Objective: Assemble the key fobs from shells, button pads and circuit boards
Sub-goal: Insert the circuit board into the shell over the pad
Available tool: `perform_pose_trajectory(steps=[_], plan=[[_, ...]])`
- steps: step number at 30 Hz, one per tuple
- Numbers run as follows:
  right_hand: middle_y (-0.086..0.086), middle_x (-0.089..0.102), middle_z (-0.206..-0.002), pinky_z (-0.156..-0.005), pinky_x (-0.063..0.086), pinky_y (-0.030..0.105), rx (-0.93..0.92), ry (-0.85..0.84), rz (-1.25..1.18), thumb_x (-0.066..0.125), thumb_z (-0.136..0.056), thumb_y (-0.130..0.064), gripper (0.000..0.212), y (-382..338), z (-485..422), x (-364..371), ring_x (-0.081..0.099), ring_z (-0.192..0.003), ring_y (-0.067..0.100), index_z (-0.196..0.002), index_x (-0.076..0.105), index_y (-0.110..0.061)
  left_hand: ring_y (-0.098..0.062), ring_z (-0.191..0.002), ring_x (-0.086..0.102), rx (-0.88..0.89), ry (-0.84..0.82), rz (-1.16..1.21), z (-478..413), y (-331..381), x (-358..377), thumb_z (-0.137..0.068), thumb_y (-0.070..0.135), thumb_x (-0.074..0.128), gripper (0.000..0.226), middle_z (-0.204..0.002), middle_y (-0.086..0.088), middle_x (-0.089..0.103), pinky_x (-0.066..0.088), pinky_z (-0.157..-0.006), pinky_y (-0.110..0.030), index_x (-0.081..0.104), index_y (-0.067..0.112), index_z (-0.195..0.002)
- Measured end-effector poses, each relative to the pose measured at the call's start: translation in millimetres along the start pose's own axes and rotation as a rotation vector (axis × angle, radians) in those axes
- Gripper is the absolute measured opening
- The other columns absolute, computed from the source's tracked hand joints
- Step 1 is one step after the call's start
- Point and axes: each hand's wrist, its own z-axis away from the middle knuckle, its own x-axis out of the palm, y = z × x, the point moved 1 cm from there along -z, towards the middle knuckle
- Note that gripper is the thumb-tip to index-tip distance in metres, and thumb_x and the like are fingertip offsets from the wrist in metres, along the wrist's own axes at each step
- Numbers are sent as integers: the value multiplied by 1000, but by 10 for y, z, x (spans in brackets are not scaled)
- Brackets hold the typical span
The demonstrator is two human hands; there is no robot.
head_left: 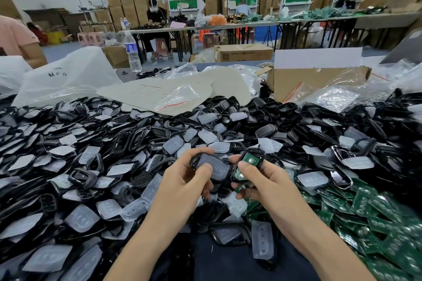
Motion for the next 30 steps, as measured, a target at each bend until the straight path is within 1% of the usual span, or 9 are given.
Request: perform_pose_trajectory(steps=[4,7,11,13,15,18,24,27,30], plan=[[-3,78,-106,-69,57,24,7,-48,16,61,-101,-26,20,-29,35,14,72,-82,13,-106,78,-37,-14,-61,63,-32,-52,-101,-5,-54,21,-98,17,59,24,-68,1,68,55,-65,-24,68,36,-109],[-4,78,-101,-69,56,21,2,-94,109,61,-101,-27,21,-55,74,58,73,-84,11,-104,76,-42,-21,-66,69,-38,35,-84,-25,-70,44,-98,17,62,17,-88,1,75,60,-66,-31,65,26,-111],[-9,78,-93,-65,54,15,-11,-107,200,62,-101,-27,20,-70,96,97,71,-72,5,-97,75,-43,-21,-60,70,-64,70,6,-41,-83,79,-99,12,59,21,-81,12,70,62,-63,-34,61,25,-115],[-6,78,-95,-64,55,18,-9,-93,184,63,-100,-25,16,-63,87,94,73,-76,9,-100,77,-34,-19,-62,70,-50,52,28,-38,-87,85,-100,11,57,24,-84,10,71,61,-62,-36,63,29,-115],[-2,78,-98,-64,57,22,0,-81,151,64,-100,-24,14,-60,80,87,74,-79,16,-102,76,-31,-16,-62,68,-22,53,32,-30,-76,72,-101,10,56,30,-89,6,72,58,-57,-28,65,38,-108],[-6,77,-92,-62,57,24,15,-90,133,63,-100,-25,17,-64,81,85,73,-74,18,-99,76,-37,-15,-55,62,16,34,-59,-19,-80,50,-100,17,56,35,-88,6,71,55,-58,-27,64,51,-106],[-12,73,-76,-59,55,20,14,-113,147,61,-102,-20,35,-95,96,108,69,-63,10,-82,74,-45,-11,-58,55,90,6,-213,-3,-107,55,-98,19,61,44,-83,-8,68,53,-61,-33,60,57,-121],[-12,72,-72,-58,54,18,7,-115,144,61,-101,-18,40,-111,93,113,68,-60,10,-78,73,-47,-16,-64,56,109,20,-282,0,-115,53,-96,23,62,43,-79,0,66,55,-70,-45,59,57,-123],[-9,72,-69,-57,53,17,-4,-101,148,61,-101,-17,41,-107,89,121,68,-58,9,-77,73,-48,-13,-74,63,122,27,-326,5,-130,44,-95,26,62,45,-83,11,68,56,-77,-37,57,60,-123]])
